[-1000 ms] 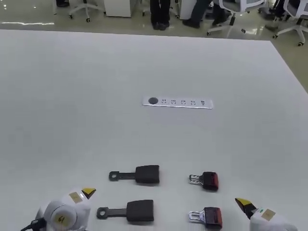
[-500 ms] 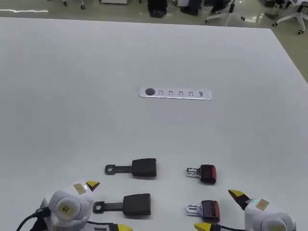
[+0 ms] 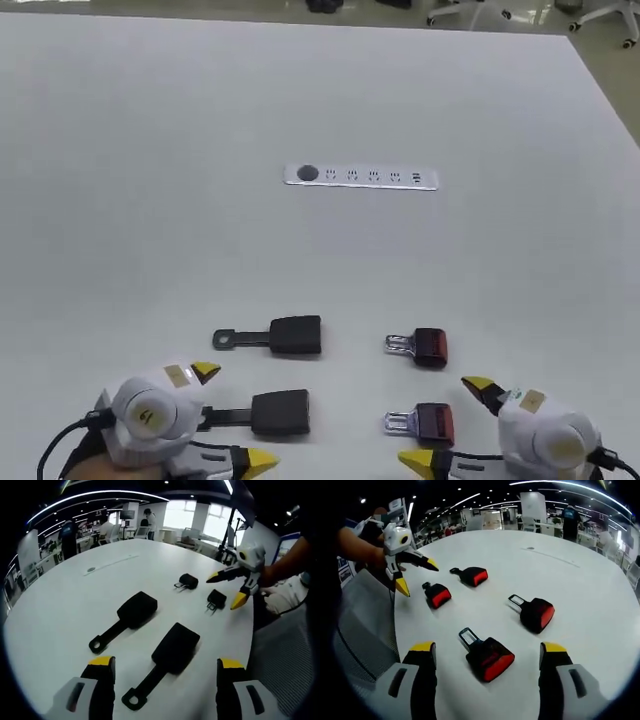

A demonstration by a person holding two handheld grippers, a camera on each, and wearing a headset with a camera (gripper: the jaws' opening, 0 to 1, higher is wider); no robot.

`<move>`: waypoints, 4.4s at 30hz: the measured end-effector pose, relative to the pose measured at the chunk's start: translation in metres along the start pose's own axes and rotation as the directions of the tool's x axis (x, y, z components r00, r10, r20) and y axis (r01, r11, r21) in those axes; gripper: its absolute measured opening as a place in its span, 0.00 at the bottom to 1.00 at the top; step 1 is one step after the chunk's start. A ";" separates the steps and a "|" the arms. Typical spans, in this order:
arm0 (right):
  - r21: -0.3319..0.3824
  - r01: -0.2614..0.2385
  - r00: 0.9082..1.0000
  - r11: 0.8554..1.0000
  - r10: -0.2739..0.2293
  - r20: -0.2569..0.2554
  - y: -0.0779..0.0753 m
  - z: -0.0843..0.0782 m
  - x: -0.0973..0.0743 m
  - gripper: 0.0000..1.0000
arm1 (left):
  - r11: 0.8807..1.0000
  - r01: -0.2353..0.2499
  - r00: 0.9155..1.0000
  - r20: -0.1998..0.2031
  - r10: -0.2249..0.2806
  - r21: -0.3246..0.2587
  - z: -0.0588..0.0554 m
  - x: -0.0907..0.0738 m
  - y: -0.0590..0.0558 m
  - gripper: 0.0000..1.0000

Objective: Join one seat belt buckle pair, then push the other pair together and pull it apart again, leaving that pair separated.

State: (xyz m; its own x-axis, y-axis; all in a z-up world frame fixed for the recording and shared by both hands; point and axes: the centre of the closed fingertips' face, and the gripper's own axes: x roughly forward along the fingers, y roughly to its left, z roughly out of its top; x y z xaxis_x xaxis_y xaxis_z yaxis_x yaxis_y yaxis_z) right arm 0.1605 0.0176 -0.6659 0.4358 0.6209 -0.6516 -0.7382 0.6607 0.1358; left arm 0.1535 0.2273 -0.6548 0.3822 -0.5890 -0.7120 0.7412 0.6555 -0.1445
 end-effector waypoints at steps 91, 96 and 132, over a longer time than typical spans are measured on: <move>-0.284 -0.273 0.899 0.919 0.139 -0.415 0.005 -0.020 0.022 0.35 | 0.869 0.286 0.938 -0.305 -0.167 0.404 -0.017 0.037 -0.010 0.33; -0.284 -0.275 0.903 0.919 0.145 -0.405 0.015 -0.015 0.032 0.35 | 0.875 0.278 0.941 -0.295 -0.165 0.397 -0.018 0.037 -0.009 0.33; -0.290 -0.325 0.914 0.900 0.219 -0.342 0.063 0.025 0.073 0.35 | 0.884 0.264 0.937 -0.319 -0.141 0.386 -0.021 0.039 -0.007 0.33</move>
State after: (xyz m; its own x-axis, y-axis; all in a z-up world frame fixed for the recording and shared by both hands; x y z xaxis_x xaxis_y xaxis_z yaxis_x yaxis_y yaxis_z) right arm 0.1587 0.1153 -0.6859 0.0605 0.5682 -0.8207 -0.9555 0.2707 0.1170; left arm 0.1513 0.2095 -0.6953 0.0781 -0.4939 -0.8660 0.9689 0.2421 -0.0506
